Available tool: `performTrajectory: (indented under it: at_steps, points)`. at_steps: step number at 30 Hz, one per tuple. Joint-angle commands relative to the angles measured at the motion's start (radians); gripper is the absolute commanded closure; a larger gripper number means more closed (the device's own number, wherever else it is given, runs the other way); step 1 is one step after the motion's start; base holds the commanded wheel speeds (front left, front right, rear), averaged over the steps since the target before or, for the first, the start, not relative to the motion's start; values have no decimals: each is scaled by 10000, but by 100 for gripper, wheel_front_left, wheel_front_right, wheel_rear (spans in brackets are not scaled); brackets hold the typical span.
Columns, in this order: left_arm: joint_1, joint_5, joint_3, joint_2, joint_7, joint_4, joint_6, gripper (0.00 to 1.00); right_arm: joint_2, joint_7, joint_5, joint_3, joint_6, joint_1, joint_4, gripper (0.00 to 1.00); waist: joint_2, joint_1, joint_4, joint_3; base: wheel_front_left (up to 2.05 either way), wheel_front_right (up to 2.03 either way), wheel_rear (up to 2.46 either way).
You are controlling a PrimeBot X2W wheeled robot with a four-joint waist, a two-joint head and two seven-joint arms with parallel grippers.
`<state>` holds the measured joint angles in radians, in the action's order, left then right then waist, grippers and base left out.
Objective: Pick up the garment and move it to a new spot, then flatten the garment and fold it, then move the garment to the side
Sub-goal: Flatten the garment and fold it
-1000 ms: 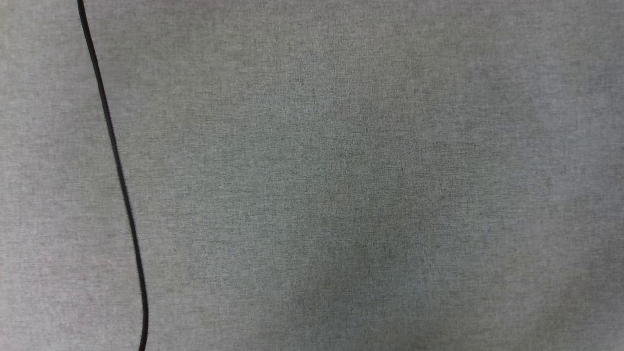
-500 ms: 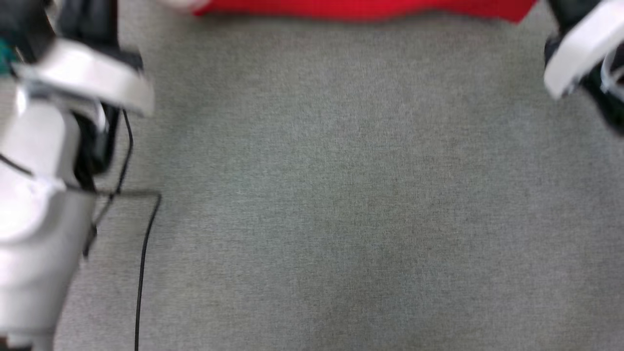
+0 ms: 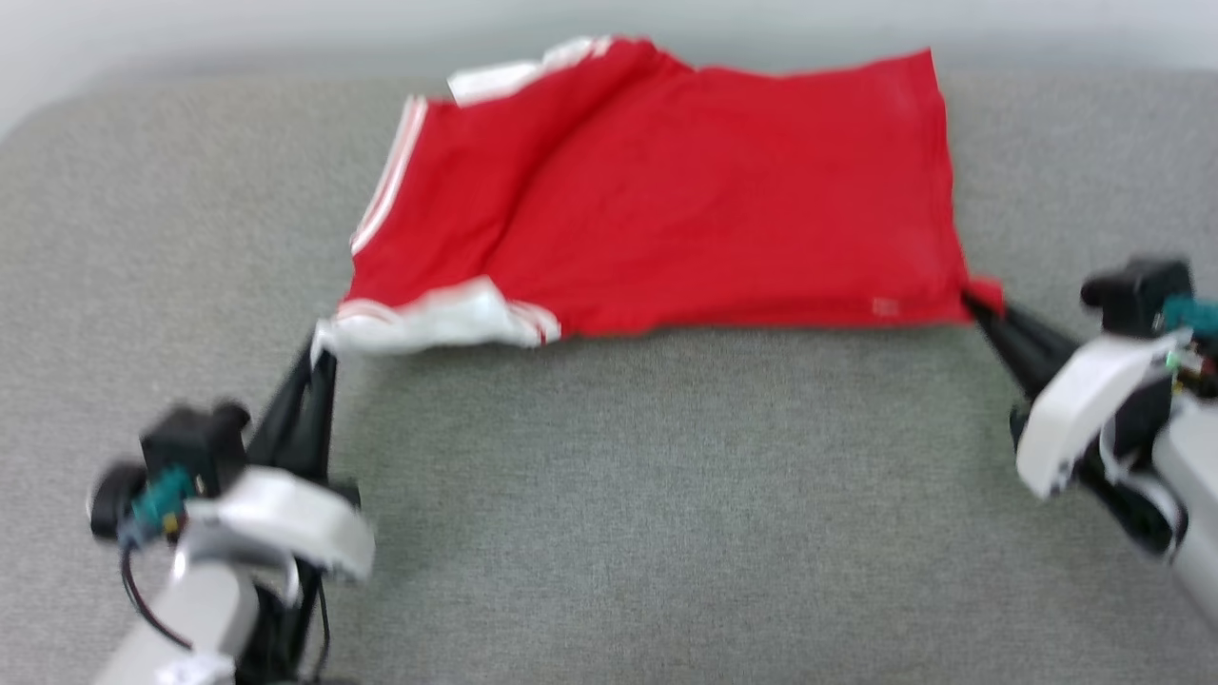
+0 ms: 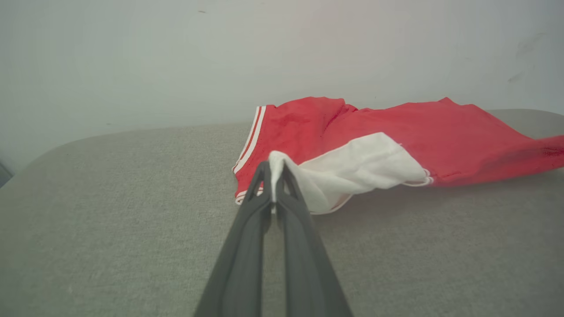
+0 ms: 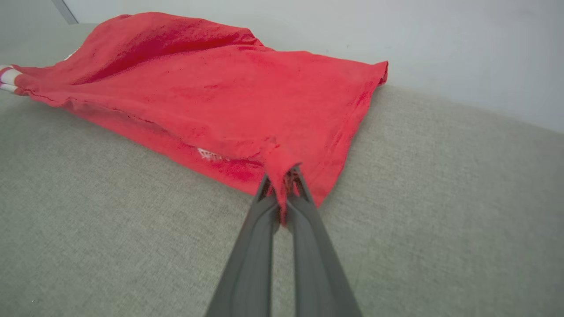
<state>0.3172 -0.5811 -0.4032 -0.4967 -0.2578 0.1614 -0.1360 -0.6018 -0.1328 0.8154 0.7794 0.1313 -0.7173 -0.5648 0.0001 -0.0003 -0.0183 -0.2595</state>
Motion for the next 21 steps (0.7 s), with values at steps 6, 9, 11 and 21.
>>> performTrajectory:
  at_steps: [6, 9, 11, 21]
  points:
    - [-2112, -519, -98, 167, 83, -510, -462, 100, -336, 65, 8, -28, -12, 1872, 505, 100, -1, 3, -51, 1184, 0, 0, 0]
    - [-2973, -786, -123, 175, 128, -746, -572, 100, -429, 137, 97, -200, -12, 2683, 772, 100, -1, 3, 7, 1474, 0, 0, 0]
    - [-3422, -894, -179, 135, 189, -881, -628, 100, -531, 192, 192, -382, -12, 3298, 958, 100, -1, 3, -5, 1661, 0, 0, 0]
    - [-5338, -1551, -510, 58, 758, -1440, -783, 100, -773, 478, 345, -1545, -12, 5776, 1779, 100, -1, 3, 118, 2302, 0, 0, 0]
